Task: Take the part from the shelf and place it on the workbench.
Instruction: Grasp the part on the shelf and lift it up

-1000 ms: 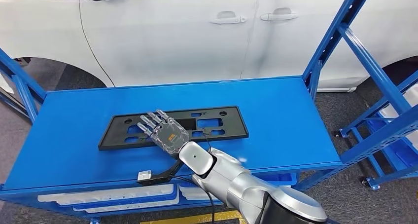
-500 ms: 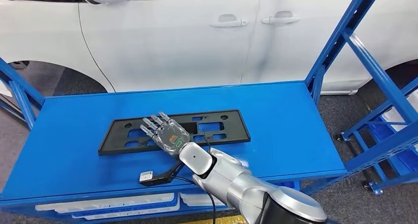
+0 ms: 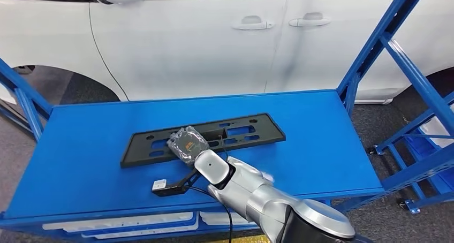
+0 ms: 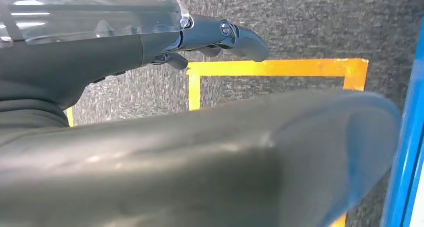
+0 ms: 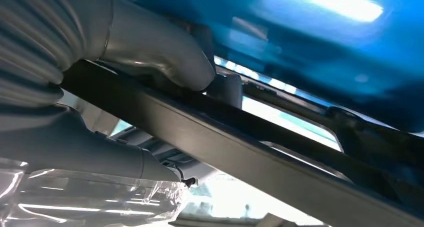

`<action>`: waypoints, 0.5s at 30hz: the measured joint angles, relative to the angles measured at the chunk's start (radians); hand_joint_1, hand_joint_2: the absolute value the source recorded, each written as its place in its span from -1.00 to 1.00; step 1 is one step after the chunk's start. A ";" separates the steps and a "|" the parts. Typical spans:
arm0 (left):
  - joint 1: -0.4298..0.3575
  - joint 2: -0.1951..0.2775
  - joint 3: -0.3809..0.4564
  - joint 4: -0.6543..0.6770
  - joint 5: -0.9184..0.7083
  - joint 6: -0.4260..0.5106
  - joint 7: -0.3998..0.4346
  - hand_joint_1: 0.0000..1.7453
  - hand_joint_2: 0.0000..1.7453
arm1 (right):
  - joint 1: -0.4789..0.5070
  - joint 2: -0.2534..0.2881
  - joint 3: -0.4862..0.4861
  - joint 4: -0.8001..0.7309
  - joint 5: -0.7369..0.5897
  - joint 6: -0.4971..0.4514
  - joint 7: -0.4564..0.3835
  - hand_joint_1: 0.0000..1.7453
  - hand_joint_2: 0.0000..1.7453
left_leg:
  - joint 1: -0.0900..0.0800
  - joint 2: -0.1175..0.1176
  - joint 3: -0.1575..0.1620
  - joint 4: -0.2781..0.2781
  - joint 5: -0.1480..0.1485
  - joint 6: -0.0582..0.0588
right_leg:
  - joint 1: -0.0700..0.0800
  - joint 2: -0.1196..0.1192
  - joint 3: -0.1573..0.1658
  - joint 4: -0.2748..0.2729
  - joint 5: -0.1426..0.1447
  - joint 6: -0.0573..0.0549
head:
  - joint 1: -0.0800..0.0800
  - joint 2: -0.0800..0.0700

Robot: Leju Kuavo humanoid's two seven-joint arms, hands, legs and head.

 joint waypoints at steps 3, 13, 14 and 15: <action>-0.001 0.002 0.000 0.000 0.000 -0.003 -0.009 -1.00 -1.00 | -0.002 0.001 0.000 -0.001 -0.004 0.008 0.010 1.00 1.00 | -0.001 0.002 -0.002 0.015 -0.017 -0.014 | -0.010 0.000 0.013 -0.021 0.008 -0.007 | 0.000 0.000; -0.005 0.009 -0.001 0.000 -0.007 -0.031 -0.081 -1.00 1.00 | -0.008 0.002 -0.006 -0.001 -0.028 -0.013 0.015 1.00 1.00 | 0.013 0.005 -0.026 0.036 0.010 -0.035 | -0.013 0.001 0.024 -0.008 -0.013 0.004 | 0.000 0.000; -0.006 0.009 -0.001 0.000 -0.008 -0.035 -0.097 -1.00 1.00 | -0.011 0.002 -0.010 0.000 -0.031 -0.021 0.014 1.00 1.00 | 0.012 0.004 -0.016 0.012 0.012 -0.030 | -0.010 0.001 0.021 -0.004 -0.015 0.009 | 0.000 0.000; -0.006 0.009 -0.001 0.000 -0.009 -0.037 -0.110 -1.00 1.00 | -0.014 0.002 -0.014 0.001 -0.034 -0.029 0.012 1.00 1.00 | 0.010 0.003 -0.014 0.009 0.008 -0.022 | -0.008 0.002 0.019 -0.002 -0.015 0.013 | 0.000 0.000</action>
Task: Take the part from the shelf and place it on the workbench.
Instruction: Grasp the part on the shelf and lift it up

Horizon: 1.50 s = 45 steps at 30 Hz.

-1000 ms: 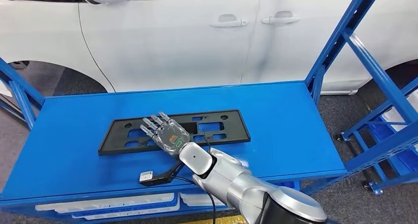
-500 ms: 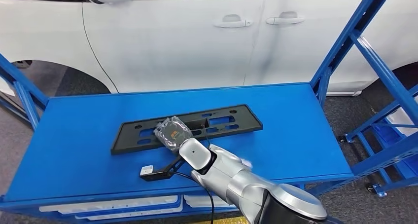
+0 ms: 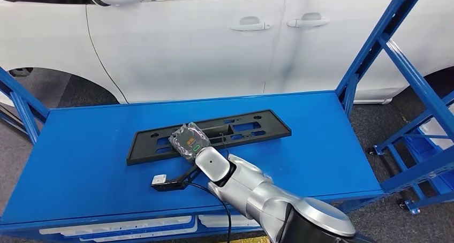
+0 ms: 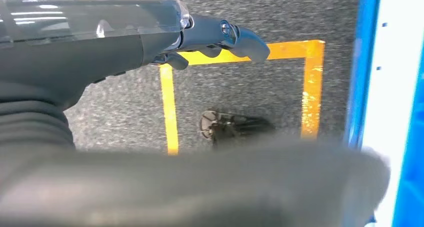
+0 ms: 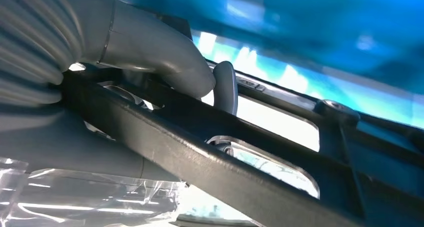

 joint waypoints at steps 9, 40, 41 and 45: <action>-0.006 0.000 -0.001 0.000 0.006 -0.008 -0.031 -1.00 1.00 | -0.018 -0.003 -0.066 -0.003 -0.057 -0.139 -0.073 1.00 1.00 | 0.002 0.001 0.002 -0.005 0.001 0.036 | -0.011 -0.001 -0.152 0.296 -0.116 0.026 | 0.000 0.000; 0.009 0.034 0.075 0.000 0.079 -0.022 -0.008 -1.00 1.00 | 0.657 -0.181 -0.674 -1.512 -1.380 0.682 -0.866 1.00 1.00 | -0.001 0.002 0.005 -0.003 -0.002 0.038 | -0.010 -0.004 -0.107 0.280 -0.144 0.028 | 0.000 0.000; 0.009 0.034 0.075 0.000 0.073 -0.020 -0.004 -1.00 1.00 | 0.669 -0.182 -0.675 -1.532 -1.378 0.682 -0.865 1.00 1.00 | -0.001 0.001 0.005 -0.002 -0.001 0.037 | -0.011 -0.005 -0.078 0.228 -0.114 0.026 | 0.000 0.000; 0.005 0.035 0.073 0.000 0.050 -0.018 0.007 -1.00 1.00 | 0.692 -0.187 -0.673 -1.590 -1.349 0.654 -0.865 1.00 1.00 | -0.006 0.000 0.000 0.001 0.007 0.023 | -0.005 -0.003 0.036 0.008 -0.033 0.012 | 0.000 0.000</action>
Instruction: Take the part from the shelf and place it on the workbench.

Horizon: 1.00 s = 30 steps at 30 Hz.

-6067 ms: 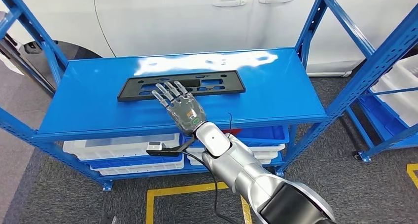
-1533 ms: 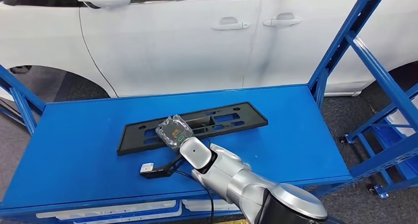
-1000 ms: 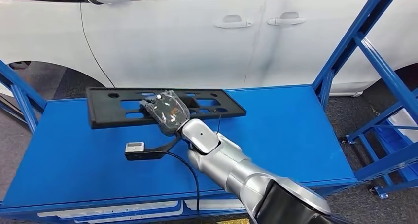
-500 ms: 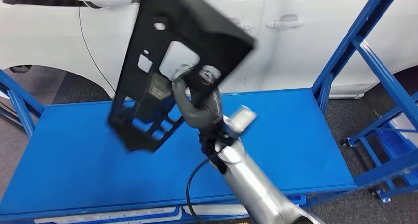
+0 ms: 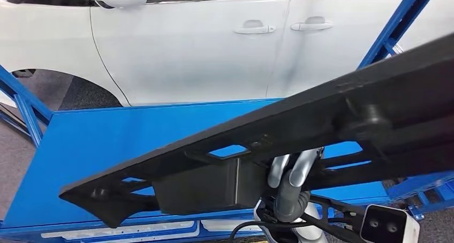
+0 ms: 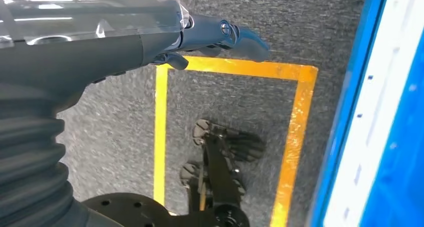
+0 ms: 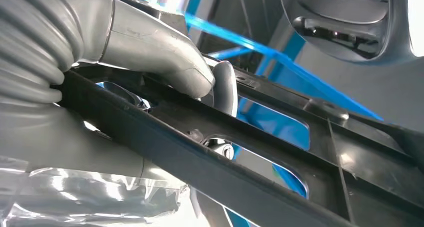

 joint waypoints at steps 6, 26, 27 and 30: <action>-0.003 0.005 -0.001 0.000 -0.017 0.003 0.018 -1.00 1.00 | 0.013 -0.007 0.010 -0.035 0.020 -0.038 0.000 1.00 1.00 | 0.004 0.001 -0.041 0.098 -0.084 -0.029 | -0.003 -0.004 -0.024 -0.020 0.039 -0.035 | 0.000 0.000; -0.009 0.011 -0.024 0.000 -0.037 0.015 0.053 -1.00 1.00 | 0.028 -0.056 0.015 -0.041 0.012 -0.038 0.000 1.00 1.00 | -0.004 0.011 0.018 -0.028 0.002 0.022 | -0.011 -0.001 -0.143 0.267 -0.068 0.029 | 0.000 0.000; -0.009 0.010 -0.025 0.000 -0.040 0.014 0.053 -1.00 1.00 | 0.027 -0.058 0.015 -0.039 0.013 -0.044 0.000 1.00 1.00 | -0.004 0.011 0.006 -0.024 0.009 0.019 | -0.013 -0.001 -0.096 0.210 -0.043 0.028 | 0.000 0.000; -0.010 0.008 -0.026 0.000 -0.048 0.007 0.054 -1.00 1.00 | 0.023 -0.065 0.015 -0.036 0.013 -0.056 0.000 1.00 1.00 | -0.005 0.009 -0.014 -0.014 0.026 0.005 | -0.008 0.000 0.043 0.009 -0.028 0.014 | 0.000 0.000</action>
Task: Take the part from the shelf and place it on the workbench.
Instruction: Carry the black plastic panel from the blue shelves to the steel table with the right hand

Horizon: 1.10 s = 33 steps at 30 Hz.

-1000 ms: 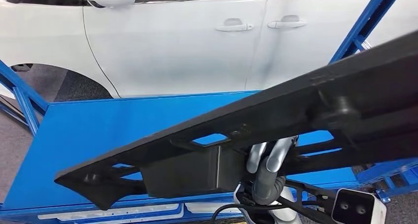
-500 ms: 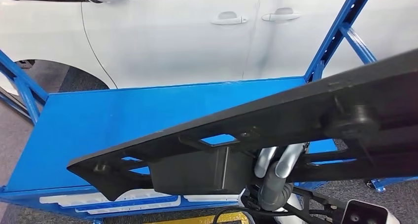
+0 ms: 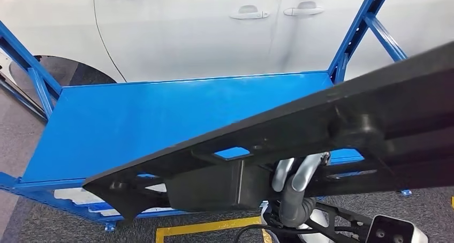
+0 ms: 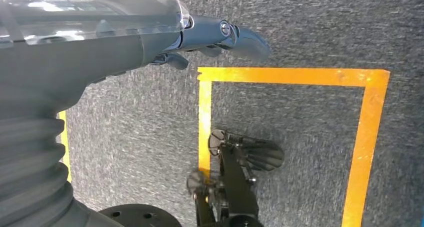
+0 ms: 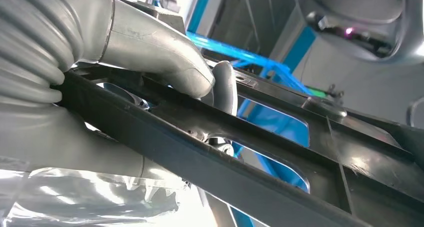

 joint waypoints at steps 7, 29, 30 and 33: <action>0.003 -0.002 -0.002 0.000 -0.013 -0.004 0.006 -1.00 1.00 | -0.007 -0.018 -0.002 0.016 -0.035 0.006 0.000 1.00 1.00 | 0.006 -0.002 -0.056 0.125 -0.111 -0.033 | 0.005 -0.006 -0.034 -0.041 0.050 -0.052 | 0.000 0.000; 0.000 -0.006 -0.025 0.001 -0.049 -0.005 0.034 -1.00 1.00 | -0.013 -0.115 0.014 0.039 0.033 -0.149 0.000 1.00 1.00 | -0.002 0.006 0.009 -0.005 -0.010 0.012 | -0.003 -0.003 -0.068 0.108 0.012 0.007 | 0.000 0.000; 0.000 -0.006 -0.025 0.001 -0.049 -0.005 0.033 -1.00 1.00 | -0.013 -0.116 0.014 0.039 0.033 -0.143 0.000 1.00 1.00 | -0.003 0.006 0.001 0.000 -0.004 0.007 | -0.002 -0.002 -0.023 0.041 0.009 0.002 | 0.000 0.000; 0.002 -0.006 -0.025 0.001 -0.049 -0.004 0.027 -1.00 1.00 | -0.007 -0.121 0.006 0.039 0.017 -0.102 0.000 1.00 1.00 | -0.002 0.005 -0.009 0.001 0.017 -0.012 | 0.005 -0.002 0.009 -0.029 0.002 -0.019 | 0.000 0.000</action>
